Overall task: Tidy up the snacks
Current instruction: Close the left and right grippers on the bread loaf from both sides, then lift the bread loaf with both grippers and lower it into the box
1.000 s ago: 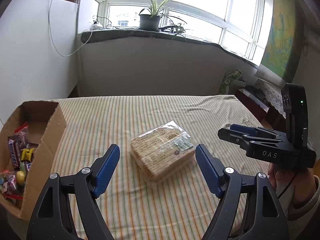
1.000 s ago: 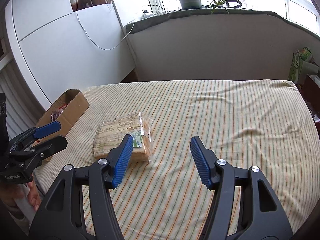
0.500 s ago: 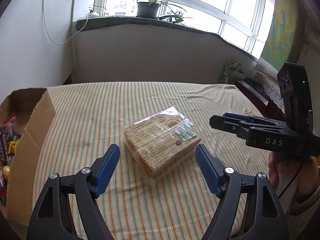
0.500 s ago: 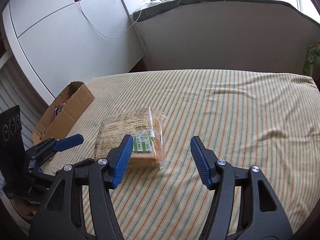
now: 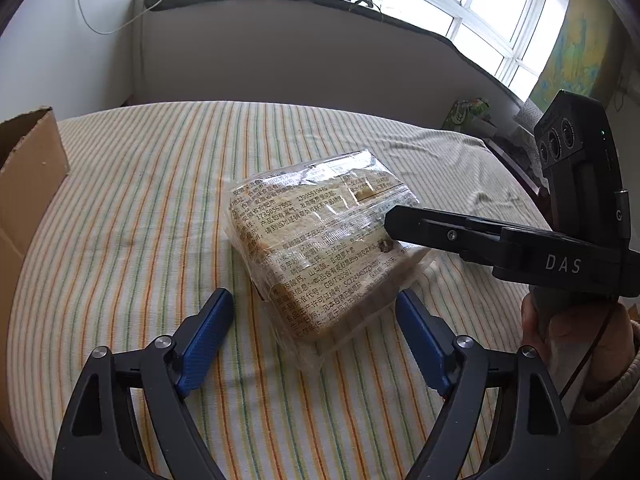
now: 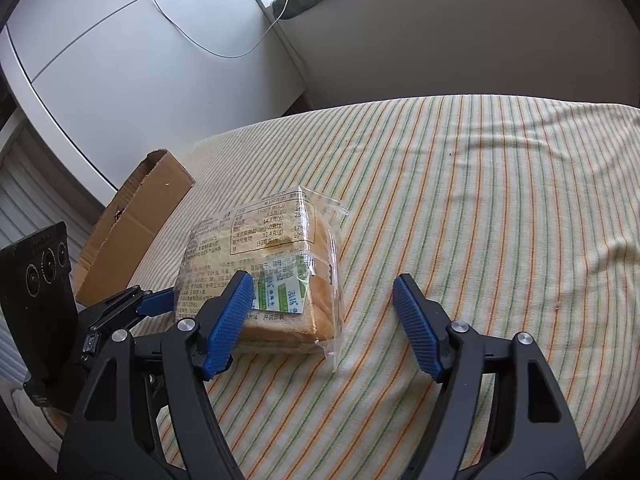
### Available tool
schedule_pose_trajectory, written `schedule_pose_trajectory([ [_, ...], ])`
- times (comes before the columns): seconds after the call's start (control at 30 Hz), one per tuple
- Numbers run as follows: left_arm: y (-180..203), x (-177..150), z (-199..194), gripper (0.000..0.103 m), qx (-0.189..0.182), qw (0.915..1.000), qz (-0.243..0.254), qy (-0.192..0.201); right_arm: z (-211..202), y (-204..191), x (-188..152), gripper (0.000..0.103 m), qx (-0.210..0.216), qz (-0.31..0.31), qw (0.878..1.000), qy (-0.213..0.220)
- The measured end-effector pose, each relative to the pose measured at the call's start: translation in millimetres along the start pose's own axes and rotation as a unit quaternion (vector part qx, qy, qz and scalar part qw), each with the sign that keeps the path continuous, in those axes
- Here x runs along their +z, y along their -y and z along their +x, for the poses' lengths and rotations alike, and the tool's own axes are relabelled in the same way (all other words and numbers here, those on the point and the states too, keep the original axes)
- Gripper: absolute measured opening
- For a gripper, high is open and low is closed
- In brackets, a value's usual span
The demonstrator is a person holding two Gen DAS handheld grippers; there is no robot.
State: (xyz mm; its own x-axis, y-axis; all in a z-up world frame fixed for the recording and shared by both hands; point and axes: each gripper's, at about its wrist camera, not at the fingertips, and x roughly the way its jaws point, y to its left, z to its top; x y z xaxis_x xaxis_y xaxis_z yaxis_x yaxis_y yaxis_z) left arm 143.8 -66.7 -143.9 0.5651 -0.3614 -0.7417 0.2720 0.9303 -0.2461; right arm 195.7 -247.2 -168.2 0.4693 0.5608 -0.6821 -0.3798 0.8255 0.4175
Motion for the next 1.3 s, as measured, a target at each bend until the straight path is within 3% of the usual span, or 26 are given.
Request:
schedule_pose_trajectory([
  [0.33, -4, 0, 0, 0.084, 0.001, 1.0000, 0.001, -0.001, 7, -10, 2, 0.073, 0.001, -0.013, 1.000, -0.009],
  [0.4, -3, 0, 1, 0.084, 0.003, 1.0000, 0.004, -0.003, 10, -17, 1, 0.055, 0.021, -0.019, 1.000, -0.013],
  [0.5, 2, 4, 5, 0.081, -0.002, 0.9999, 0.014, -0.006, 12, -25, 2, 0.052, 0.016, -0.024, 0.999, -0.012],
  [0.53, 4, 5, 7, 0.073, -0.001, 0.9998, 0.018, -0.006, 12, -25, 3, 0.052, 0.017, -0.021, 1.000, -0.012],
  [0.7, 3, 6, 8, 0.070, 0.000, 1.0000, 0.005, -0.001, 11, -22, 1, 0.052, 0.020, -0.015, 1.000, -0.008],
  [1.1, 9, 5, 4, 0.070, 0.006, 0.9999, 0.012, 0.007, 1, -18, -7, 0.052, 0.019, 0.001, 1.000, 0.010],
  [1.3, 23, 8, -5, 0.070, 0.010, 0.9994, 0.026, 0.022, -28, -25, -6, 0.052, 0.017, 0.007, 0.999, 0.038],
])
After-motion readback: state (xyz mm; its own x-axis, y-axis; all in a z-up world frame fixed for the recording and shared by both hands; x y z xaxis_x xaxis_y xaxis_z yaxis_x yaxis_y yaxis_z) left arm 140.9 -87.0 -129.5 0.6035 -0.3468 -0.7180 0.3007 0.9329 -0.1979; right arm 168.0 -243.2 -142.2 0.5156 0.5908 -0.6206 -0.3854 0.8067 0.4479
